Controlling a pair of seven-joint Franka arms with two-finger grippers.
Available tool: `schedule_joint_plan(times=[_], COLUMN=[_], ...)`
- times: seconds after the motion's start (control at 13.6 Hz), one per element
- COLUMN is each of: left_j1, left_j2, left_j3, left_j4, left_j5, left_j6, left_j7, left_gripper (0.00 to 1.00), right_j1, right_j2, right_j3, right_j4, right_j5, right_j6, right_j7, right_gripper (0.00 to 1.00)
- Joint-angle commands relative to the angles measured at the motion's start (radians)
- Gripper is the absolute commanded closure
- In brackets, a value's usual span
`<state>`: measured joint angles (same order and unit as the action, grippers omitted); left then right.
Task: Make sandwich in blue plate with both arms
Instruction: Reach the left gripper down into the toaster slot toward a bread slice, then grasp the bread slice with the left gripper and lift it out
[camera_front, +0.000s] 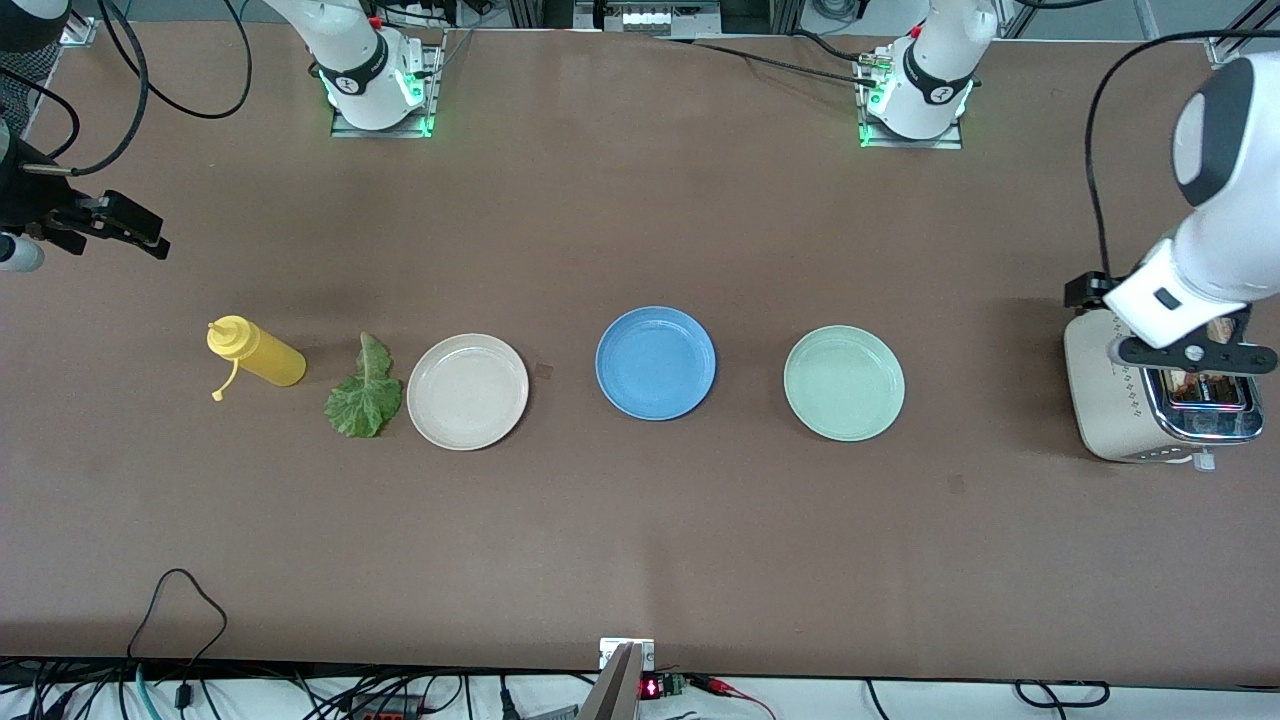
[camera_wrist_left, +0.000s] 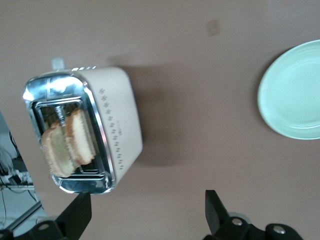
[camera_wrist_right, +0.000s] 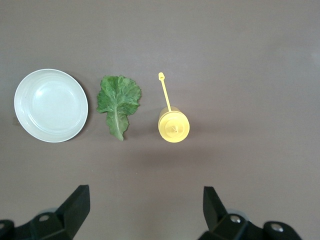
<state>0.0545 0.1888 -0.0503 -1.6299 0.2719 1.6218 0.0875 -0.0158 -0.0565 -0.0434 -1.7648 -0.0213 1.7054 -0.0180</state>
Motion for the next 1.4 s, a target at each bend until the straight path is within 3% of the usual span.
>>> schedule_joint_plan(times=[0.0, 0.44, 0.51, 0.73, 0.88, 1.03, 1.32], left_j1=[0.105, 0.243, 0.252, 0.271, 0.272, 0.272, 0.272], left_j2=[0.058, 0.13, 0.133, 0.155, 0.158, 0.158, 0.138], left_j3=[-0.005, -0.005, -0.005, -0.005, -0.005, -0.005, -0.005], left_j4=[0.03, -0.068, -0.086, -0.108, -0.108, -0.108, -0.088], left_j5=[0.013, 0.013, 0.013, 0.012, 0.012, 0.012, 0.013], left_j6=[-0.008, 0.262, 0.286, 0.296, 0.294, 0.291, 0.285], left_j7=[0.092, 0.265, 0.267, 0.267, 0.259, 0.248, 0.264], left_gripper=[0.0, 0.0, 0.04, 0.32, 0.65, 0.91, 0.99], right_j1=[-0.001, -0.003, -0.003, -0.003, -0.004, -0.004, -0.003], right_j2=[0.003, 0.011, 0.011, 0.011, 0.015, 0.02, 0.035], right_j3=[0.0, 0.0, 0.0, 0.0, 0.0, 0.0, 0.0], right_j4=[0.005, 0.005, 0.005, 0.005, 0.005, 0.005, 0.005], right_j5=[0.003, 0.004, 0.004, 0.004, 0.004, 0.004, 0.004], right_j6=[0.003, 0.014, 0.014, 0.016, 0.016, 0.019, 0.028], right_j7=[-0.005, -0.003, -0.003, -0.003, -0.003, -0.003, -0.003], right_gripper=[0.0, 0.0, 0.0, 0.0, 0.0, 0.0, 0.0])
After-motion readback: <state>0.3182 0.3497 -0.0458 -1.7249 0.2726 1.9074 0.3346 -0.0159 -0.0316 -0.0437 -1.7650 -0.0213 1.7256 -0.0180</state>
